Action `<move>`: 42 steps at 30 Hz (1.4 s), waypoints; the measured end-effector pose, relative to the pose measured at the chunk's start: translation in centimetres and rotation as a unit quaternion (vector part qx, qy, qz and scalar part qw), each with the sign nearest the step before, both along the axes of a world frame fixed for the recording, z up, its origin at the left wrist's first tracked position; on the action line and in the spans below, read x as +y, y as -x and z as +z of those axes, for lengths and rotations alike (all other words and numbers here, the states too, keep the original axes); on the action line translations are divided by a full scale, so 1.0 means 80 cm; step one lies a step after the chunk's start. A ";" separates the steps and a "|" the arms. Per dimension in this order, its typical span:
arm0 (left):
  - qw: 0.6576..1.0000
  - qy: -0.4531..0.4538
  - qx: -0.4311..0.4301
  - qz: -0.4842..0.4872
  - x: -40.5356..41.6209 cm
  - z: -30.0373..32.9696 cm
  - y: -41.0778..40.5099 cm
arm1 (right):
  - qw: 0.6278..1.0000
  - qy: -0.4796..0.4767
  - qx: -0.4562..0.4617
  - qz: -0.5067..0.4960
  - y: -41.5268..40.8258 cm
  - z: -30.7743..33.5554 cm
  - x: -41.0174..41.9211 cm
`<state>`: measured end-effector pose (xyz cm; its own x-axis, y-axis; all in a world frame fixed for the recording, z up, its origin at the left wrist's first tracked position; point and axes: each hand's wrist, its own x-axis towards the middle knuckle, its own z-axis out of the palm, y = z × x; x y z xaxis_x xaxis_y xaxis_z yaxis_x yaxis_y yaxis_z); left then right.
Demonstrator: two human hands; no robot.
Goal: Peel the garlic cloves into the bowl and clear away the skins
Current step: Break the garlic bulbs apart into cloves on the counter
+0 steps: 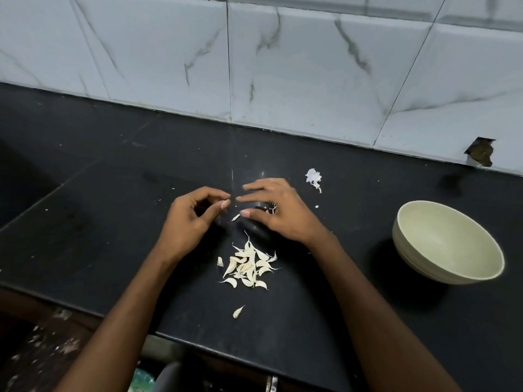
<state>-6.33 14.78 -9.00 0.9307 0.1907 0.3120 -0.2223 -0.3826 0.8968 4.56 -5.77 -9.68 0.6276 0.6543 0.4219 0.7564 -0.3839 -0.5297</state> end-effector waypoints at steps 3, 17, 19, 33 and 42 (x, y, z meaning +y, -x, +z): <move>0.999 0.009 0.006 0.032 0.005 -0.002 0.023 | 0.996 0.033 -0.003 0.077 0.003 -0.004 0.039; 0.998 0.004 0.057 0.029 -0.003 -0.004 0.037 | 0.962 -0.172 0.156 -0.146 -0.026 0.024 -0.072; 0.997 0.013 0.066 0.035 -0.004 -0.002 0.037 | 0.911 -0.259 0.309 -0.087 -0.010 0.035 -0.053; 0.994 -0.022 0.088 0.053 -0.008 0.000 0.037 | 0.840 -0.289 0.430 -0.163 -0.031 0.018 -0.049; 0.988 -0.051 0.129 -0.071 -0.001 0.015 0.077 | 0.914 -0.157 0.361 -0.100 0.092 0.063 -0.094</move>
